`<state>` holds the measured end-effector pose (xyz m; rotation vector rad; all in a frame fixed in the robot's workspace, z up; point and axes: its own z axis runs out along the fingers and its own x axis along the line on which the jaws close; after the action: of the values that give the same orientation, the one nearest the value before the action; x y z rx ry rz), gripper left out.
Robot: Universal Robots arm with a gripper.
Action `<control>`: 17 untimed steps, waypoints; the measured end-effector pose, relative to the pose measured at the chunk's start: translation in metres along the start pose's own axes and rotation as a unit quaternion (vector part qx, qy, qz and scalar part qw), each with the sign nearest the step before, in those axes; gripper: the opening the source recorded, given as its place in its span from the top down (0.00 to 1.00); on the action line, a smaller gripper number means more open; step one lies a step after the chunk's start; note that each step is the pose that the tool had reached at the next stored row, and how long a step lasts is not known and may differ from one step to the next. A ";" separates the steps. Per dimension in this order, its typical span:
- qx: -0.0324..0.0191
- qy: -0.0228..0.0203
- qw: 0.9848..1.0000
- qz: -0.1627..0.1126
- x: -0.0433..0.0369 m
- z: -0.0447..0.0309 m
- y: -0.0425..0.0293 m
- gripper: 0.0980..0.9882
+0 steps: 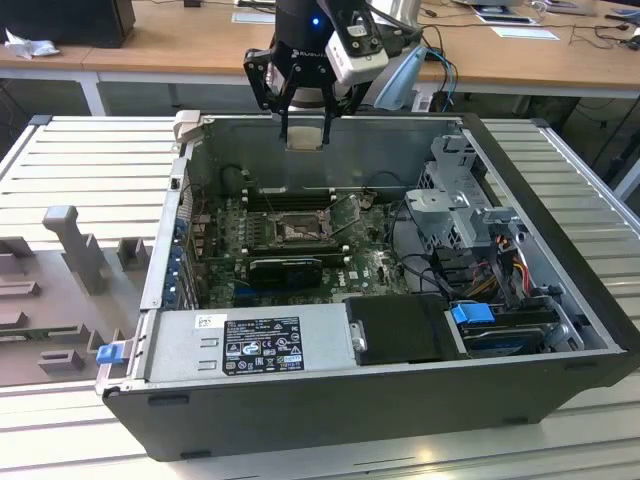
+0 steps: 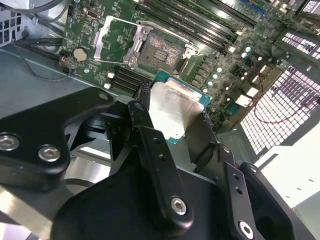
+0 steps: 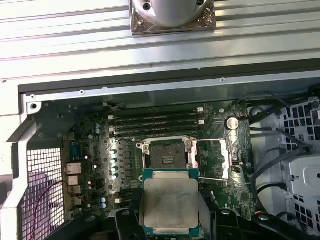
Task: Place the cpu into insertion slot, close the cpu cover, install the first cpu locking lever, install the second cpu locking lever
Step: 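Place the cpu into insertion slot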
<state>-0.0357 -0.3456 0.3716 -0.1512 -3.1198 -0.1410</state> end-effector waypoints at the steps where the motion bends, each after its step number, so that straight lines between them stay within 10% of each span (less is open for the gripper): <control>1: 0.000 0.000 1.000 0.000 0.0000 0.0001 0.0000 0.52; 17: 0.000 -0.001 1.000 0.013 0.0000 0.0005 0.0000 0.52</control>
<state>-0.0357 -0.3456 0.3712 -0.1920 -3.1187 -0.1415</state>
